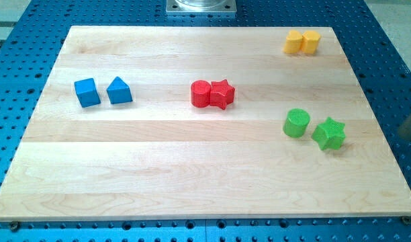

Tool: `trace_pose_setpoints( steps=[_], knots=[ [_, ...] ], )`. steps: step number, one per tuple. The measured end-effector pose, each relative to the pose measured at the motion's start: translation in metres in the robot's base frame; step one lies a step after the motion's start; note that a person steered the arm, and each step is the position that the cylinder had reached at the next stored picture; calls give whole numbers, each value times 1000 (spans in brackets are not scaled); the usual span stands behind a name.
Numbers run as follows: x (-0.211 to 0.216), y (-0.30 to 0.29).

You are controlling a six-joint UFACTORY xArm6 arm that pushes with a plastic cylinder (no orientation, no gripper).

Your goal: Push the green star to the bottom right side of the board

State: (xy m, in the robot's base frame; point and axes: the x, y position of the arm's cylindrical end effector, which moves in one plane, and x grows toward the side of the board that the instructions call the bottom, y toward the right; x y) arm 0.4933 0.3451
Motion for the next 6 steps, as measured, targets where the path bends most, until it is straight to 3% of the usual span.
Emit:
trace_pose_setpoints(
  steps=[4,5,6],
  knots=[
    [-29,-71],
    [17,-100],
    [69,-86]
  ],
)
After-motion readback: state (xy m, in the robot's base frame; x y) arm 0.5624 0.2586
